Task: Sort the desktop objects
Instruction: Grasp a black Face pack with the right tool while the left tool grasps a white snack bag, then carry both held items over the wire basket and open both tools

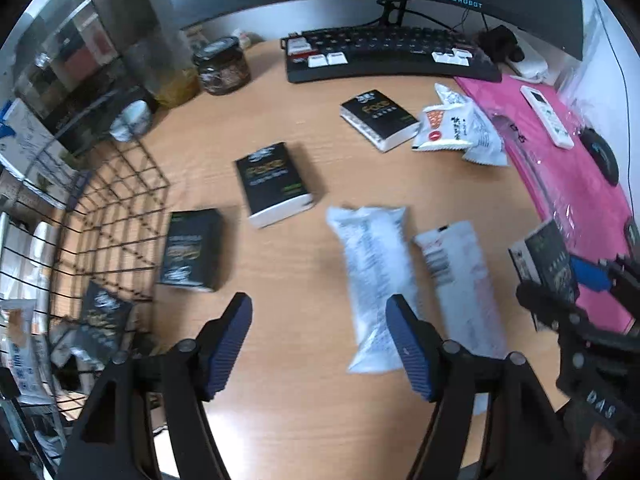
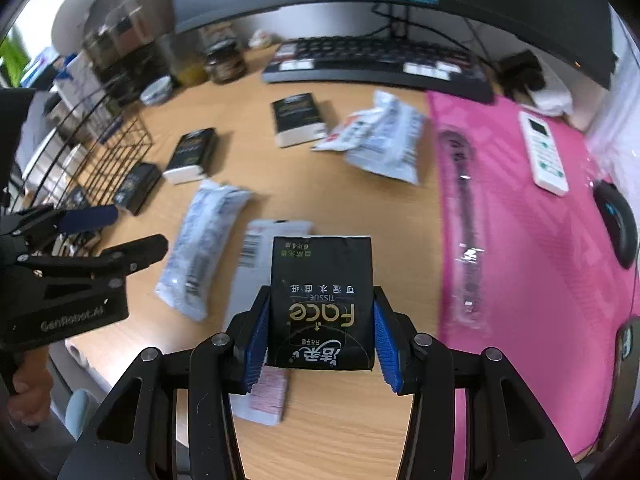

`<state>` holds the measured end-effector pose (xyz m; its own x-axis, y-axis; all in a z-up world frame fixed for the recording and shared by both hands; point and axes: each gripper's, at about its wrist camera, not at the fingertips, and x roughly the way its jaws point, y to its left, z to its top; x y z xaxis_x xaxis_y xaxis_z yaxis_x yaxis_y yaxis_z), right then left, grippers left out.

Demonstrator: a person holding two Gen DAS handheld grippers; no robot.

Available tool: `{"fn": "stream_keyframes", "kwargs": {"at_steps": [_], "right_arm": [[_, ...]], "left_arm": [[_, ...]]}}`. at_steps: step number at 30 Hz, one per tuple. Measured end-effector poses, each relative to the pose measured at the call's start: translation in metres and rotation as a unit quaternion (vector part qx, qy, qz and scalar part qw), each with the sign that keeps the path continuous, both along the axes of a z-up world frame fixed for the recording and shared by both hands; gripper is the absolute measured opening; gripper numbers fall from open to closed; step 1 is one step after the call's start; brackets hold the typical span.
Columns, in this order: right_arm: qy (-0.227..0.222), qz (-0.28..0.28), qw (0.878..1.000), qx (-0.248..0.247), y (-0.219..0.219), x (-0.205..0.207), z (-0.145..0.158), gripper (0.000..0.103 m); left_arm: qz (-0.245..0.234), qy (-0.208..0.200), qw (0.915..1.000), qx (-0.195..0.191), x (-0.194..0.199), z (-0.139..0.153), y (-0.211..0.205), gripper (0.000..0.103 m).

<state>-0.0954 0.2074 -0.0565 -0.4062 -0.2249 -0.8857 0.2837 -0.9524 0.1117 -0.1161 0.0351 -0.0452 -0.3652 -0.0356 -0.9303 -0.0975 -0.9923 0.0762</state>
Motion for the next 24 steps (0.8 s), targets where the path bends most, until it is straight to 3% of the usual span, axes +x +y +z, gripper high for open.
{"fn": "stream_keyframes", "kwargs": {"at_steps": [15,16,19,24], "right_arm": [[-0.021,0.001,0.999,-0.025,0.028,-0.011,-0.011,0.047],[-0.023,0.001,0.999,-0.022,0.028,-0.012,-0.012,0.047],[-0.026,-0.002,1.0,-0.015,0.028,-0.015,-0.016,0.047],[-0.024,-0.003,1.0,-0.007,0.025,-0.02,-0.013,0.047]], "left_arm": [[0.004,-0.031,0.9993,-0.022,-0.029,-0.038,0.025,0.075],[0.004,-0.029,0.9994,-0.017,-0.029,-0.037,0.024,0.073],[0.005,-0.028,0.9995,-0.012,-0.029,-0.034,0.021,0.047],[-0.001,-0.003,1.0,-0.006,-0.021,-0.015,0.018,0.043]]}}
